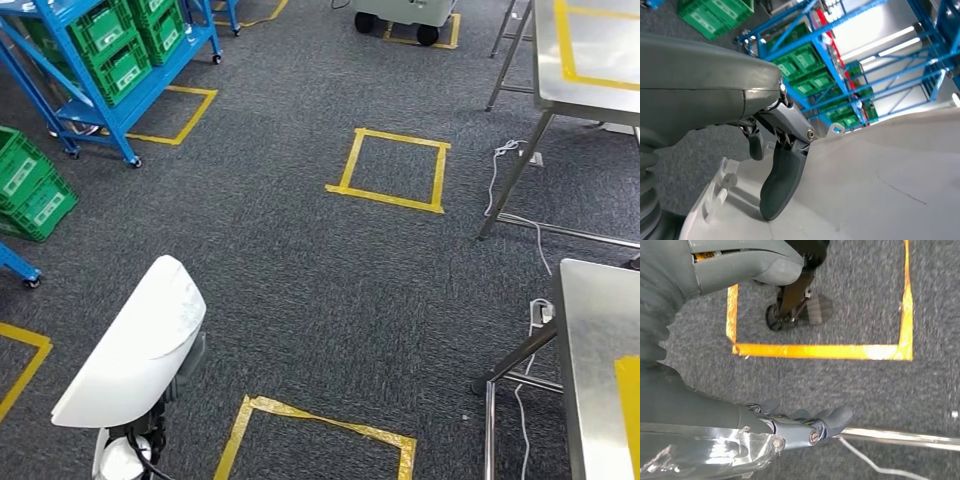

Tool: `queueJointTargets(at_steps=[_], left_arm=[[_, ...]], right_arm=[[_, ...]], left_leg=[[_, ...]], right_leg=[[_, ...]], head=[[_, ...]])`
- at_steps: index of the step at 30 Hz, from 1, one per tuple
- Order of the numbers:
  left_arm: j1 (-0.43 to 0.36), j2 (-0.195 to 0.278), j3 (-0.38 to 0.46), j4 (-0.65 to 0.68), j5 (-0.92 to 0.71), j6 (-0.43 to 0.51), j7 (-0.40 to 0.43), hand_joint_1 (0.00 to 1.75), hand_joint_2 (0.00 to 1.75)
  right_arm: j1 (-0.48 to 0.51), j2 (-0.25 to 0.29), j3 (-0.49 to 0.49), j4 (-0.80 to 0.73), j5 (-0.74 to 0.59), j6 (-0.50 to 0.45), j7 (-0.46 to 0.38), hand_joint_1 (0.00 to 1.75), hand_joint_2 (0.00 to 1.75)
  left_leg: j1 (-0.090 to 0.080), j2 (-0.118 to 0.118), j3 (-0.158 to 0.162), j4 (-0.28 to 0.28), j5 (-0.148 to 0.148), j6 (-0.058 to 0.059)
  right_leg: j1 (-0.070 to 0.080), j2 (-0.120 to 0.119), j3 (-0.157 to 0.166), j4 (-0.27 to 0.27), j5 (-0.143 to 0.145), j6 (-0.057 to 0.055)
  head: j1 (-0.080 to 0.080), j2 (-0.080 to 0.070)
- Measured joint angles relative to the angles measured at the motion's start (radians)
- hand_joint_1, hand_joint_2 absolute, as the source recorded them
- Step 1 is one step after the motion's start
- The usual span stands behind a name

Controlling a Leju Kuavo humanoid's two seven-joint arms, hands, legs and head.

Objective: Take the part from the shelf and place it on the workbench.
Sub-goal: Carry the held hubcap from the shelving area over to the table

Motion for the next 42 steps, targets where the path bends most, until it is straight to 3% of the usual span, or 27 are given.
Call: queueJointTargets(at_steps=[2, 4, 6, 8, 9, 10, 12, 14, 16, 17, 18, 19, 20, 22, 24, 25, 26, 28, 30, 31, 33, 35, 37, 39, 40, 41, 42], left_arm=[[-0.003, 0.001, -0.001, 0.000, -0.003, 0.000, 0.002, 1.75, 1.75], [-0.007, 0.001, -0.002, 0.001, -0.006, 0.000, 0.004, 1.75, 1.75], [-0.008, 0.002, -0.002, 0.002, -0.008, 0.000, 0.006, 1.75, 1.75], [-0.008, 0.004, -0.002, 0.006, -0.009, -0.001, 0.008, 1.75, 1.75], [-0.007, 0.005, -0.002, 0.008, -0.009, -0.001, 0.010, 1.75, 1.75], [-0.007, 0.006, -0.002, 0.010, -0.009, -0.002, 0.012, 1.75, 1.75], [-0.008, 0.007, -0.002, 0.012, -0.011, -0.002, 0.015, 1.75, 1.75], [-0.010, 0.007, -0.002, 0.013, -0.011, -0.003, 0.016, 1.75, 1.75], [-0.011, 0.008, -0.002, 0.014, -0.012, -0.003, 0.017, 1.75, 1.75], [-0.012, 0.008, -0.002, 0.014, -0.013, -0.004, 0.018, 1.75, 1.75], [-0.013, 0.008, -0.003, 0.015, -0.014, -0.006, 0.019, 1.75, 1.75], [-0.014, 0.008, -0.004, 0.015, -0.014, -0.008, 0.020, 1.75, 1.75], [-0.015, 0.008, -0.005, 0.015, -0.015, -0.010, 0.021, 1.75, 1.75], [-0.014, 0.009, -0.007, 0.016, -0.015, -0.014, 0.024, 1.75, 1.75], [-0.013, 0.011, -0.007, 0.019, -0.016, -0.015, 0.028, 1.75, 1.75], [-0.013, 0.012, -0.007, 0.020, -0.017, -0.015, 0.031, 1.75, 1.75], [-0.014, 0.012, -0.007, 0.021, -0.017, -0.015, 0.033, 1.75, 1.75], [-0.015, 0.013, -0.007, 0.023, -0.018, -0.016, 0.037, 1.75, 1.75], [-0.017, 0.013, -0.007, 0.023, -0.019, -0.015, 0.037, 1.75, 1.75], [-0.018, 0.014, -0.007, 0.023, -0.019, -0.015, 0.037, 1.75, 1.75], [-0.021, 0.014, -0.007, 0.023, -0.019, -0.014, 0.037, 1.75, 1.75], [-0.024, 0.015, -0.008, 0.024, -0.020, -0.014, 0.037, 1.75, 1.75], [-0.026, 0.017, -0.008, 0.025, -0.020, -0.014, 0.040, 1.75, 1.75], [-0.026, 0.020, -0.008, 0.029, -0.021, -0.014, 0.042, 1.75, 1.75], [-0.026, 0.021, -0.008, 0.031, -0.022, -0.015, 0.043, 1.75, 1.75], [-0.026, 0.022, -0.007, 0.033, -0.023, -0.015, 0.044, 1.75, 1.75], [-0.028, 0.023, -0.007, 0.035, -0.026, -0.015, 0.045, 1.75, 1.75]], right_arm=[[0.000, -0.001, -0.004, 0.000, 0.009, 0.008, 0.001, 0.00, 1.75], [0.001, -0.003, -0.010, 0.000, 0.018, 0.008, 0.002, 0.00, 1.75], [0.001, -0.003, -0.016, -0.001, 0.027, 0.009, 0.002, 0.00, 1.75], [-0.001, -0.004, -0.021, -0.001, 0.032, 0.011, 0.002, 0.00, 1.75], [-0.001, -0.004, -0.024, -0.001, 0.033, 0.013, 0.002, 0.00, 1.75], [0.000, -0.004, -0.027, -0.001, 0.034, 0.014, 0.002, 0.00, 1.75], [0.000, -0.005, -0.031, -0.001, 0.036, 0.017, 0.002, 0.00, 1.75], [-0.001, -0.005, -0.033, -0.001, 0.037, 0.020, 0.002, 0.00, 1.75], [-0.001, -0.005, -0.034, -0.001, 0.038, 0.021, 0.002, 0.00, 1.75], [0.001, -0.005, -0.036, -0.001, 0.039, 0.021, 0.002, 0.00, 1.75], [0.003, -0.005, -0.038, -0.001, 0.040, 0.021, 0.003, 0.00, 1.75], [0.005, -0.005, -0.041, -0.001, 0.041, 0.020, 0.003, 0.00, 1.75], [0.005, -0.005, -0.042, -0.001, 0.042, 0.020, 0.003, 0.00, 1.75], [0.001, -0.006, -0.044, -0.001, 0.044, 0.020, 0.004, 0.00, 1.75], [-0.001, -0.006, -0.046, -0.001, 0.046, 0.020, 0.004, 0.00, 1.75], [-0.001, -0.006, -0.048, -0.001, 0.046, 0.020, 0.005, 0.00, 1.75], [0.001, -0.007, -0.049, -0.001, 0.047, 0.020, 0.005, 0.00, 1.75], [0.001, -0.008, -0.051, -0.001, 0.049, 0.021, 0.005, 0.00, 1.75], [-0.002, -0.010, -0.053, -0.001, 0.051, 0.023, 0.005, 0.00, 1.75], [-0.003, -0.010, -0.053, -0.001, 0.052, 0.023, 0.005, 0.00, 1.75], [-0.003, -0.010, -0.055, -0.001, 0.054, 0.023, 0.005, 0.00, 1.75], [-0.002, -0.010, -0.057, -0.001, 0.056, 0.023, 0.005, 0.00, 1.75], [-0.003, -0.010, -0.058, -0.001, 0.059, 0.024, 0.004, 0.00, 1.75], [-0.004, -0.010, -0.058, -0.001, 0.062, 0.025, 0.004, 0.00, 1.75], [-0.004, -0.010, -0.060, -0.001, 0.063, 0.025, 0.004, 0.00, 1.75], [-0.003, -0.011, -0.062, -0.001, 0.065, 0.025, 0.004, 0.00, 1.75], [-0.002, -0.011, -0.064, -0.001, 0.068, 0.025, 0.004, 0.00, 1.75]], left_leg=[[0.000, 0.015, 0.004, -0.002, 0.000, -0.007], [0.005, -0.002, -0.002, 0.016, -0.019, -0.015], [0.008, -0.052, -0.047, 0.116, -0.080, -0.020], [0.008, -0.082, -0.120, 0.262, -0.140, -0.018], [0.007, -0.087, -0.144, 0.305, -0.147, -0.015], [0.006, -0.089, -0.152, 0.309, -0.133, -0.010], [0.004, -0.107, -0.110, 0.204, -0.058, -0.001], [0.007, -0.155, -0.053, 0.070, -0.001, 0.005], [0.007, -0.181, -0.033, 0.018, 0.007, 0.005], [0.006, -0.172, -0.032, 0.013, 0.007, 0.006], [0.006, -0.161, -0.031, 0.010, 0.010, 0.010], [0.006, -0.149, -0.030, 0.007, 0.012, 0.016], [0.006, -0.136, -0.028, 0.003, 0.014, 0.021], [0.005, -0.107, -0.027, 0.001, 0.015, 0.028], [0.003, -0.076, -0.026, 0.002, 0.013, 0.030], [0.003, -0.062, -0.025, 0.002, 0.012, 0.030], [0.003, -0.049, -0.023, 0.002, 0.010, 0.029], [0.002, -0.027, -0.016, 0.003, 0.005, 0.023], [-0.005, -0.010, -0.010, 0.005, -0.001, 0.015], [-0.008, -0.002, -0.009, 0.006, -0.003, 0.011], [-0.006, 0.010, -0.007, 0.007, -0.007, 0.002], [-0.001, -0.020, -0.019, 0.039, -0.034, -0.010], [0.002, -0.070, -0.070, 0.153, -0.100, -0.017], [0.003, -0.087, -0.136, 0.286, -0.152, -0.018], [0.004, -0.088, -0.153, 0.313, -0.150, -0.017], [0.004, -0.090, -0.150, 0.300, -0.128, -0.016], [0.007, -0.096, -0.129, 0.249, -0.090, -0.015]], right_leg=[[0.002, 0.022, -0.003, 0.001, 0.003, -0.016], [0.002, 0.043, -0.007, 0.000, 0.007, -0.028], [0.000, 0.066, -0.009, -0.002, 0.010, -0.038], [0.003, 0.092, -0.012, -0.002, 0.012, -0.042], [0.005, 0.106, -0.012, -0.002, 0.012, -0.043], [0.007, 0.121, -0.012, -0.002, 0.013, -0.044], [0.007, 0.150, -0.011, -0.002, 0.014, -0.043], [0.008, 0.175, -0.014, 0.000, 0.017, -0.038], [0.005, 0.197, -0.024, 0.000, 0.022, -0.027], [0.001, 0.208, -0.029, -0.003, 0.026, -0.020], [-0.001, 0.206, -0.034, -0.002, 0.027, -0.014], [0.000, 0.187, -0.043, 0.009, 0.019, -0.010], [0.003, 0.156, -0.060, 0.041, 0.000, -0.007], [0.008, 0.092, -0.118, 0.162, -0.063, -0.002], [0.007, 0.074, -0.169, 0.275, -0.107, 0.004], [0.006, 0.071, -0.170, 0.284, -0.103, 0.006], [0.006, 0.066, -0.149, 0.249, -0.080, 0.008], [0.007, 0.033, -0.064, 0.105, -0.023, 0.007], [0.009, 0.003, -0.008, 0.009, 0.001, -0.001], [0.011, 0.001, -0.002, -0.001, -0.001, -0.008], [0.011, 0.024, -0.005, -0.001, 0.003, -0.021], [0.008, 0.045, -0.007, -0.003, 0.007, -0.033], [0.005, 0.066, -0.009, -0.005, 0.011, -0.042], [0.005, 0.091, -0.012, -0.005, 0.013, -0.045], [0.005, 0.105, -0.013, -0.005, 0.014, -0.046], [0.005, 0.119, -0.013, -0.005, 0.015, -0.045], [0.004, 0.134, -0.012, -0.004, 0.016, -0.043]], head=[[-0.003, 0.000], [-0.004, 0.000], [-0.007, 0.000], [-0.009, 0.000], [-0.009, 0.000], [-0.009, 0.000], [-0.009, 0.000], [-0.008, 0.000], [-0.008, 0.000], [-0.008, 0.000], [-0.008, 0.000], [-0.007, 0.000], [-0.004, 0.000], [-0.001, 0.000], [0.000, 0.000], [0.000, 0.000], [0.000, 0.000], [0.000, 0.000], [-0.002, 0.000], [-0.004, 0.000], [-0.005, 0.000], [-0.006, 0.000], [-0.009, 0.000], [-0.010, 0.000], [-0.010, 0.000], [-0.011, 0.000], [-0.011, 0.000]])
